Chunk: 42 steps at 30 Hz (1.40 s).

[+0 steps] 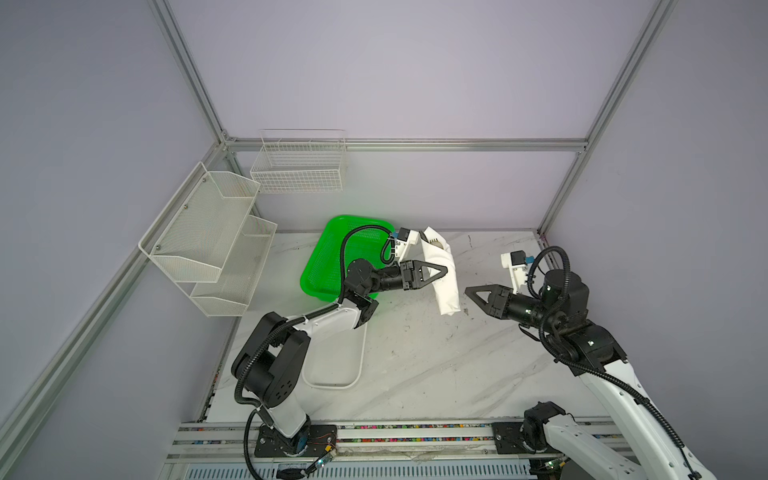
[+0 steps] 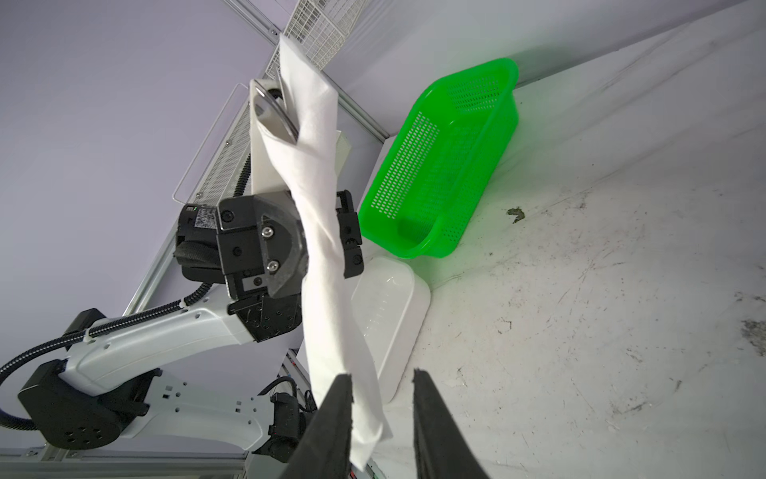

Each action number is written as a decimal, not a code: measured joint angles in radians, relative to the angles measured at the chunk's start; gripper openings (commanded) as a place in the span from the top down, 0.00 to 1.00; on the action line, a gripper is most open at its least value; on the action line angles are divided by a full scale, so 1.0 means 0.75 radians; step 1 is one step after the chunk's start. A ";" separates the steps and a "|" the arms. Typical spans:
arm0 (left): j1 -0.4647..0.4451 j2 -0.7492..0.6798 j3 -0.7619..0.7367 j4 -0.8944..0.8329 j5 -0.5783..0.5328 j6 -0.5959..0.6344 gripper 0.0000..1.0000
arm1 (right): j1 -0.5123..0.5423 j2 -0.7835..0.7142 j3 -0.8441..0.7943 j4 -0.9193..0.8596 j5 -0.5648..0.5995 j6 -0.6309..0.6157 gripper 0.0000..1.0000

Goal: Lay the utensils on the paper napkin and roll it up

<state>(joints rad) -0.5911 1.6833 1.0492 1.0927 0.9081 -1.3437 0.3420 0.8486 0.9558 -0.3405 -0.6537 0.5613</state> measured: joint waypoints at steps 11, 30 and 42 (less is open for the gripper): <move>0.000 0.000 0.000 -0.003 -0.011 0.003 0.92 | 0.000 0.036 -0.153 0.039 -0.117 0.011 0.78; 0.000 0.000 0.000 -0.004 -0.031 0.003 0.93 | 0.000 0.015 -0.057 0.002 -0.048 -0.013 0.85; 0.000 0.000 0.000 -0.004 -0.037 0.002 0.93 | 0.000 0.017 -0.097 0.016 -0.154 -0.013 0.86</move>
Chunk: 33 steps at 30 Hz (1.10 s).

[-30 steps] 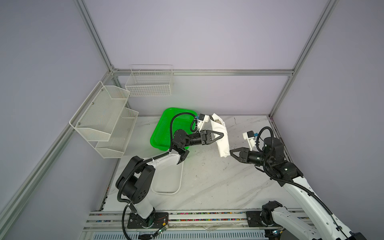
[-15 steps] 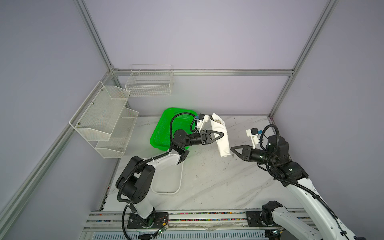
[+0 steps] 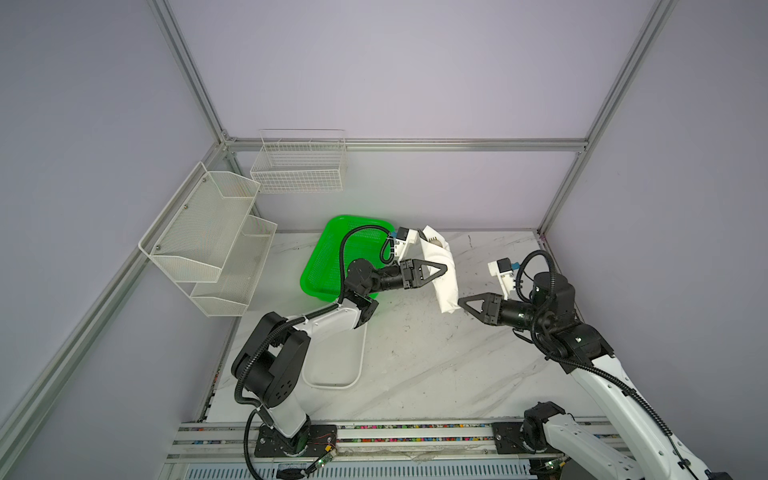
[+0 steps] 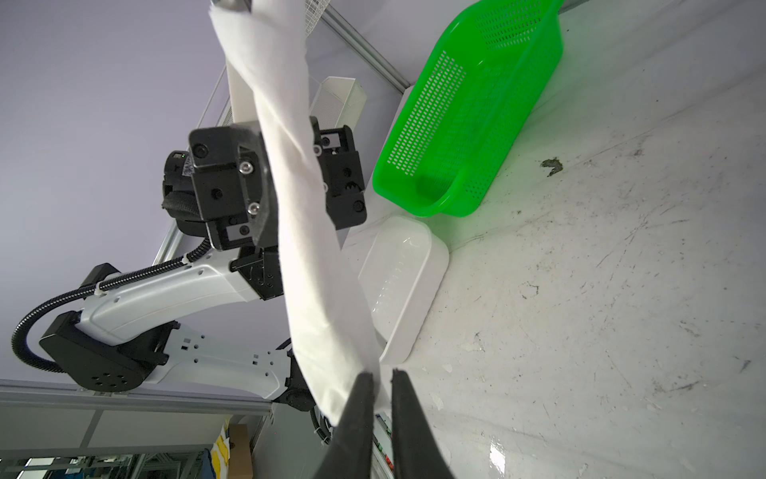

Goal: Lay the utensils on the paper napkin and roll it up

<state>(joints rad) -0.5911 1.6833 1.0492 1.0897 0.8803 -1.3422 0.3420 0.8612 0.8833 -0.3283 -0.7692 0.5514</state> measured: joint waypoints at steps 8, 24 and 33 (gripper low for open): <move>0.000 0.000 0.000 -0.008 -0.006 0.000 0.93 | -0.002 -0.008 -0.022 -0.045 -0.029 -0.035 0.86; 0.000 0.000 0.000 -0.008 -0.020 0.000 0.93 | -0.002 -0.039 0.116 -0.101 -0.010 -0.045 0.86; 0.000 0.000 0.000 -0.009 -0.027 0.001 0.93 | 0.034 0.024 0.079 -0.081 -0.029 -0.047 0.89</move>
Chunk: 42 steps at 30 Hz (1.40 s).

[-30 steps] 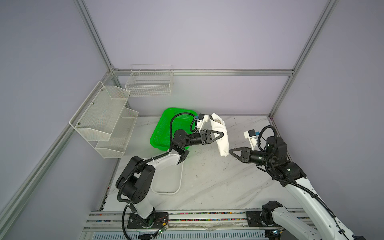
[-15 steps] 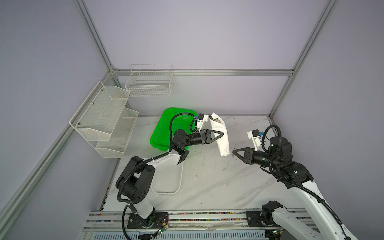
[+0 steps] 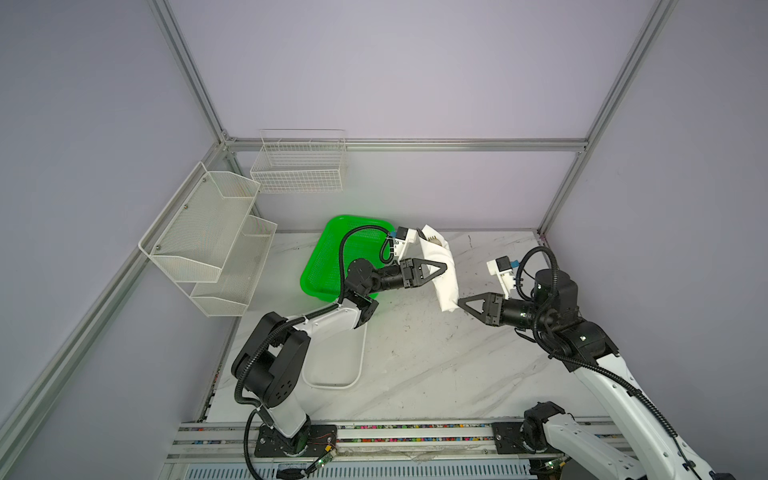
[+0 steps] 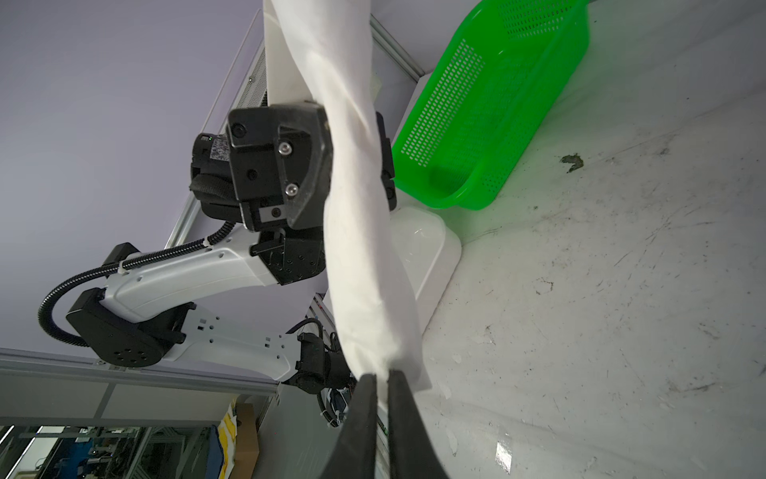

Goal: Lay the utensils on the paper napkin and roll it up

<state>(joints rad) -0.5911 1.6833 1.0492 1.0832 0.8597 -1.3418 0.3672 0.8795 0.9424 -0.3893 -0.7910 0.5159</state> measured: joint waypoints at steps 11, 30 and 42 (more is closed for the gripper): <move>0.000 0.000 0.000 -0.003 0.000 0.000 0.93 | 0.021 0.009 -0.045 -0.065 0.070 -0.058 0.88; 0.000 0.000 -0.043 -0.001 0.023 0.001 0.93 | 0.021 0.073 0.165 0.146 0.299 0.091 0.68; -0.003 0.000 -0.065 -0.001 0.043 0.001 0.93 | 0.021 0.268 0.167 0.338 0.207 0.139 0.63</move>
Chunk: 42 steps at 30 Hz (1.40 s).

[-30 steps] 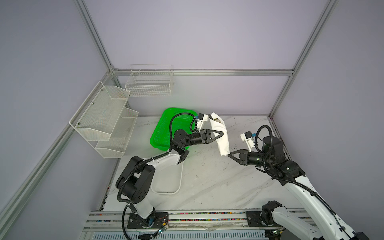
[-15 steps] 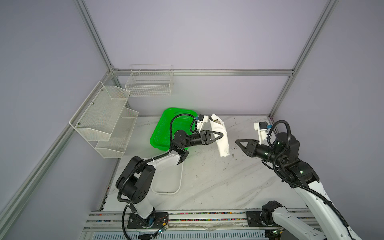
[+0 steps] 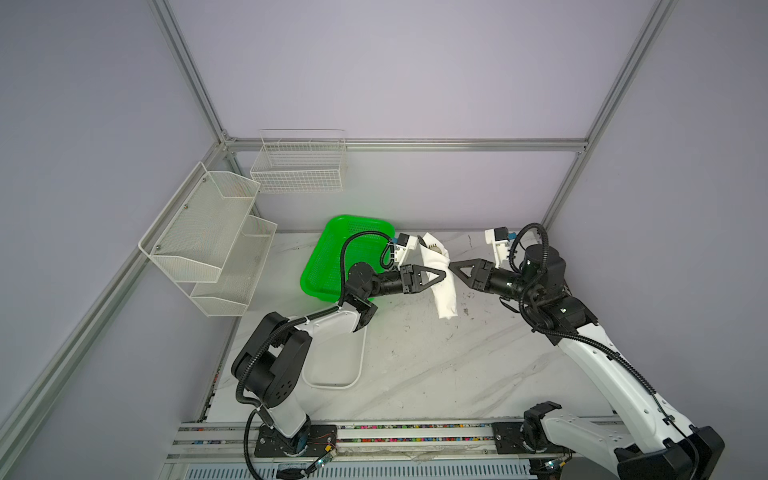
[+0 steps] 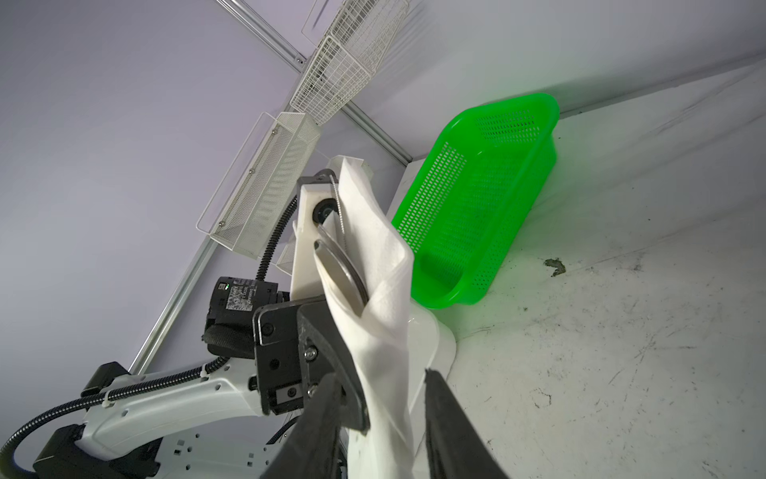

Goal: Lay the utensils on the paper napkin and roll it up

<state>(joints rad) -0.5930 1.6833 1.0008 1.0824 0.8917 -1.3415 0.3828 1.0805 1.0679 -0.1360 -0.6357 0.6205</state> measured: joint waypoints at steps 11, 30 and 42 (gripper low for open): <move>-0.013 0.000 -0.002 -0.014 0.015 0.000 0.93 | 0.004 0.055 0.005 0.030 0.095 0.020 0.71; -0.023 -0.018 -0.023 -0.023 0.038 0.003 0.93 | -0.012 -0.197 -0.127 0.064 0.065 0.045 0.39; -0.023 -0.090 -0.023 -0.050 0.035 0.011 0.93 | -0.012 -0.186 -0.286 0.079 -0.235 0.013 0.35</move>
<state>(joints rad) -0.6102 1.6157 0.9833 1.0451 0.9180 -1.3334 0.3737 0.9413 0.8532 -0.0765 -0.8120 0.6304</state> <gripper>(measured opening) 0.075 0.654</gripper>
